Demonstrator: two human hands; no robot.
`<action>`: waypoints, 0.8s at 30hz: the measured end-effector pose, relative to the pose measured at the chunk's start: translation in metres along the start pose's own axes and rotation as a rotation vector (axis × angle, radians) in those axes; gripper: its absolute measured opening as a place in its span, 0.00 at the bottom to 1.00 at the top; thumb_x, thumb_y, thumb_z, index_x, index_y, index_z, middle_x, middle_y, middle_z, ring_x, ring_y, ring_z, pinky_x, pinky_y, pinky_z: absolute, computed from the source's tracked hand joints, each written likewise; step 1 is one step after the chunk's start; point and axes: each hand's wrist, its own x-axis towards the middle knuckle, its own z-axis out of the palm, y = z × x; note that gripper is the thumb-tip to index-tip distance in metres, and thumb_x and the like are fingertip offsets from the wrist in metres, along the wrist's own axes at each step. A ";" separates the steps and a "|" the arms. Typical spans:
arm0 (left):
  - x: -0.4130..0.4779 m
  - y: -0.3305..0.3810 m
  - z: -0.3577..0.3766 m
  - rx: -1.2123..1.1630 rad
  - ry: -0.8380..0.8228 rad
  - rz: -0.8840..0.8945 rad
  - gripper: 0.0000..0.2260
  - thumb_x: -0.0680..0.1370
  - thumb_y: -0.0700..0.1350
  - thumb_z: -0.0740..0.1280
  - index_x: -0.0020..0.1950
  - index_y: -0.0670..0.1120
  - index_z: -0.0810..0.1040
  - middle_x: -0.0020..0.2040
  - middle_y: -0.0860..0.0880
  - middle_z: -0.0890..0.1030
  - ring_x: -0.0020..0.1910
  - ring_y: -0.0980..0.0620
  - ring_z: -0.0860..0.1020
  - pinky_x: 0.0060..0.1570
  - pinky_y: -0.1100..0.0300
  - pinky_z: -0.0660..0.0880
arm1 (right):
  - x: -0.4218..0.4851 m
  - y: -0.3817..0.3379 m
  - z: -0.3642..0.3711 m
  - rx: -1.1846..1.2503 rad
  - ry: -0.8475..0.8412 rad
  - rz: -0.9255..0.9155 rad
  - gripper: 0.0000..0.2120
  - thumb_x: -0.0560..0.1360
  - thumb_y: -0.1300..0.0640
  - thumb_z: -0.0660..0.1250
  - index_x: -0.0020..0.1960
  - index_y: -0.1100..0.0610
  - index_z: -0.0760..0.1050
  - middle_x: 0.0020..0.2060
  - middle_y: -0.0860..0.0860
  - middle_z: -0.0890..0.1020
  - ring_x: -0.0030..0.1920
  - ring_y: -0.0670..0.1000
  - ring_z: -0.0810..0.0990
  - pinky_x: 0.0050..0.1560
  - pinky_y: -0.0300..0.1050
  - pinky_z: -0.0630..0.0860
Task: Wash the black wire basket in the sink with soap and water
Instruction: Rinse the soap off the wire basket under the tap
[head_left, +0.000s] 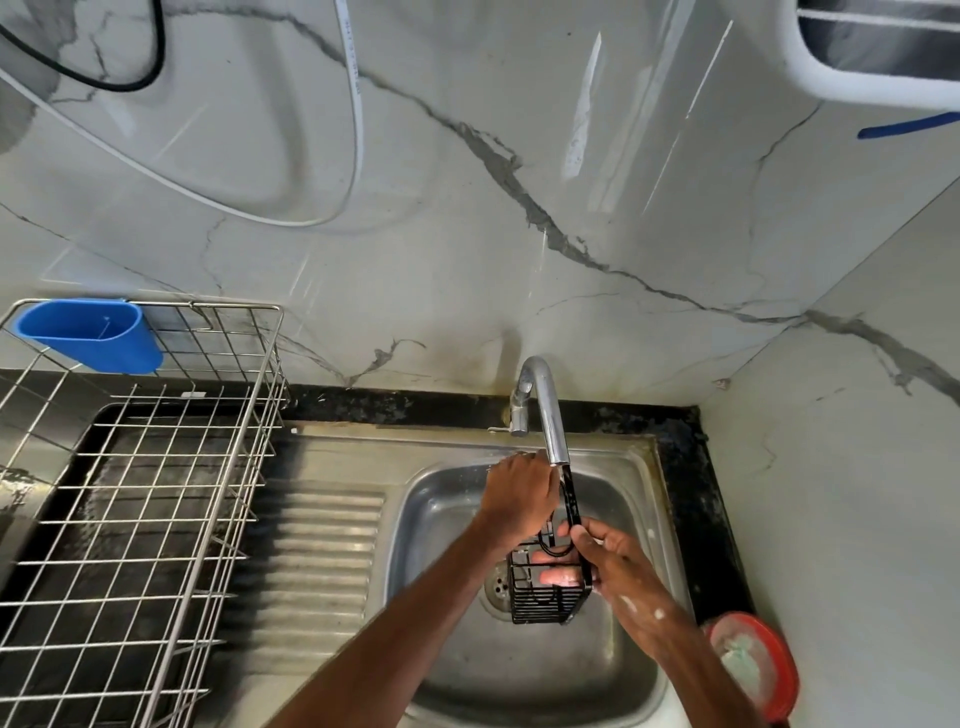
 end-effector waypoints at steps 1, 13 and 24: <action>-0.003 0.000 0.005 0.031 0.009 0.056 0.14 0.86 0.44 0.58 0.62 0.38 0.79 0.56 0.39 0.82 0.60 0.43 0.80 0.70 0.43 0.72 | 0.002 0.000 0.000 0.012 0.005 0.011 0.14 0.84 0.55 0.60 0.60 0.63 0.78 0.52 0.63 0.85 0.54 0.65 0.85 0.61 0.61 0.77; -0.039 -0.027 0.002 0.013 -0.126 0.474 0.25 0.86 0.48 0.51 0.84 0.43 0.56 0.84 0.45 0.57 0.83 0.52 0.53 0.82 0.57 0.49 | 0.032 -0.034 0.002 0.284 -0.032 0.065 0.16 0.81 0.66 0.51 0.58 0.71 0.75 0.37 0.60 0.78 0.33 0.53 0.76 0.34 0.45 0.76; 0.020 -0.032 -0.018 0.024 -0.427 0.027 0.22 0.88 0.49 0.52 0.73 0.34 0.69 0.69 0.37 0.73 0.70 0.40 0.73 0.71 0.47 0.70 | 0.034 -0.042 0.011 0.354 -0.172 0.143 0.18 0.80 0.66 0.52 0.55 0.75 0.78 0.45 0.67 0.84 0.33 0.54 0.80 0.39 0.45 0.80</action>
